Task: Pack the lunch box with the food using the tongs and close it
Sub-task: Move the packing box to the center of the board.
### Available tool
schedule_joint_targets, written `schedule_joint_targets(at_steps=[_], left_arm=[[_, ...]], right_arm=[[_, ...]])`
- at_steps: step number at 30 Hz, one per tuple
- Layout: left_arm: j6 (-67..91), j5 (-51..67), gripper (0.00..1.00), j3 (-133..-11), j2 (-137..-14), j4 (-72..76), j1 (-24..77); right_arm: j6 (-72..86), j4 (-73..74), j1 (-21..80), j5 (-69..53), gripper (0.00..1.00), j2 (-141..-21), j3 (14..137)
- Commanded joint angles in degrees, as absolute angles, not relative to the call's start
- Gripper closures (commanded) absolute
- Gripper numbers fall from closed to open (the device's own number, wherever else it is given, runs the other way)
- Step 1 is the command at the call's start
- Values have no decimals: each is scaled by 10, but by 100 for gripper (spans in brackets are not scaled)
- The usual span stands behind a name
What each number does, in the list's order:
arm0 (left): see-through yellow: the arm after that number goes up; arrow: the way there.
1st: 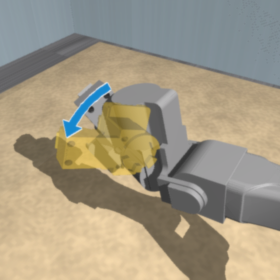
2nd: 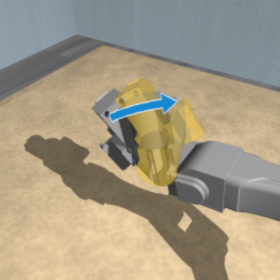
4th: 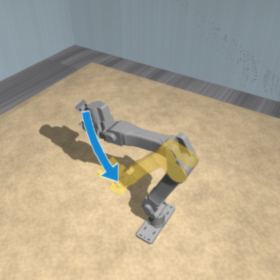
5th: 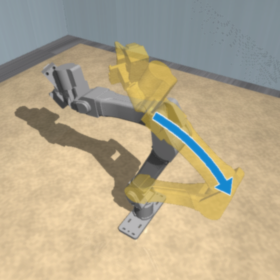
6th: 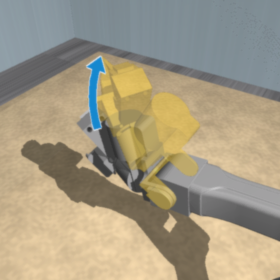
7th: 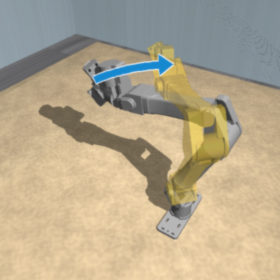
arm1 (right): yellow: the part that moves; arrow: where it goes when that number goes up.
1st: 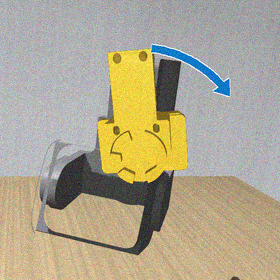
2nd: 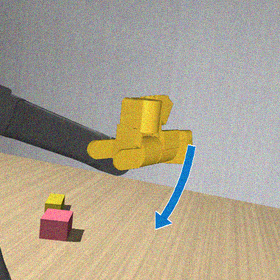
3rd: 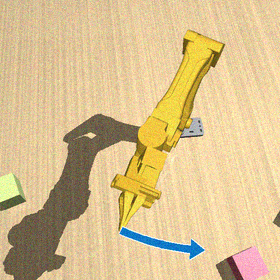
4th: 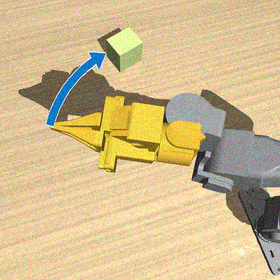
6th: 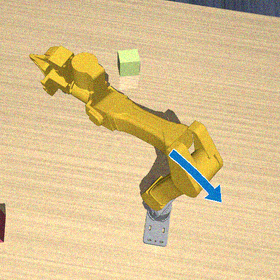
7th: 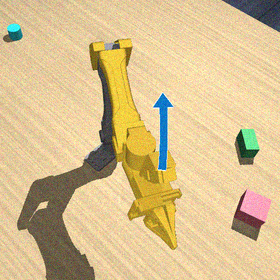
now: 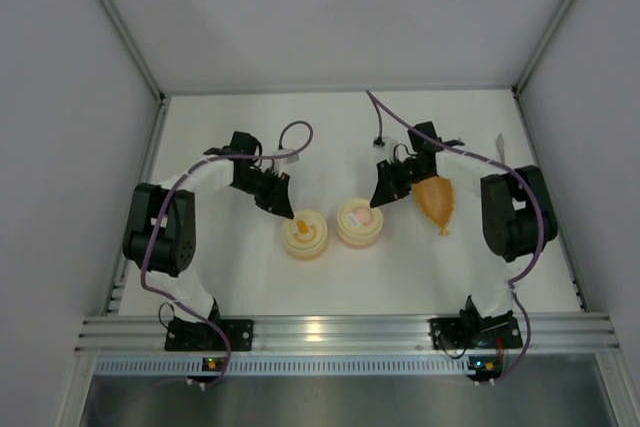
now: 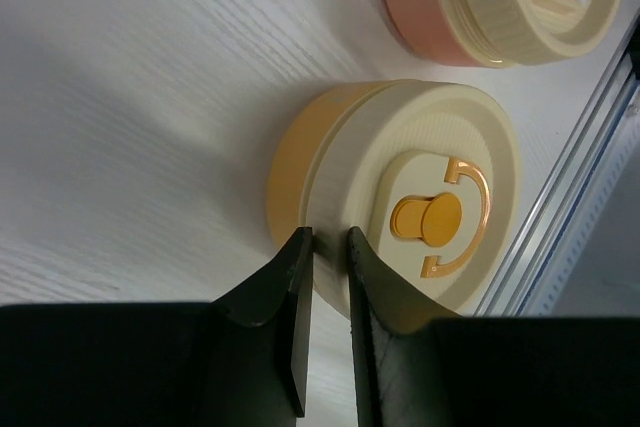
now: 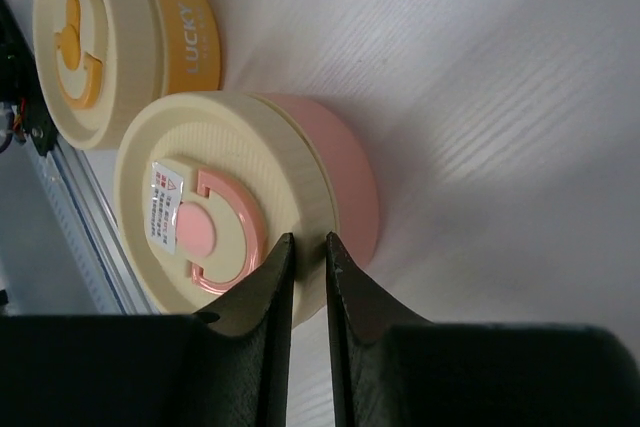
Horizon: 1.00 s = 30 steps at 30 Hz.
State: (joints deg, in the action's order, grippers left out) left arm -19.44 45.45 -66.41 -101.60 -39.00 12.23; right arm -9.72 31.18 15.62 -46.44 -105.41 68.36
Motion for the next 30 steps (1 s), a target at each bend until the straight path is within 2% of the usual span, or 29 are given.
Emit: schedule_joint_targets(at_steps=[1,18,22,23,25,26,28,30], left_arm=[[-249,403,88,-608,-1014,-417,141],[-273,414,89,-577,-970,-438,164],[-278,416,87,-583,-967,-446,168],[-279,416,85,-584,-968,-448,168],[-284,415,79,-590,-968,-459,168],[-283,416,69,-591,-962,-461,167],[-279,421,53,-602,-955,-466,167],[-272,427,49,-613,-937,-469,165]], right_arm=[[-167,331,189,-434,87,-1048,650],[-193,328,255,-414,87,-983,580],[-184,323,254,-418,77,-974,580],[-181,323,255,-420,70,-967,583],[-175,320,254,-421,59,-955,585],[-172,317,253,-421,53,-937,587],[-171,314,251,-426,51,-904,589],[-170,316,249,-432,49,-883,599]])
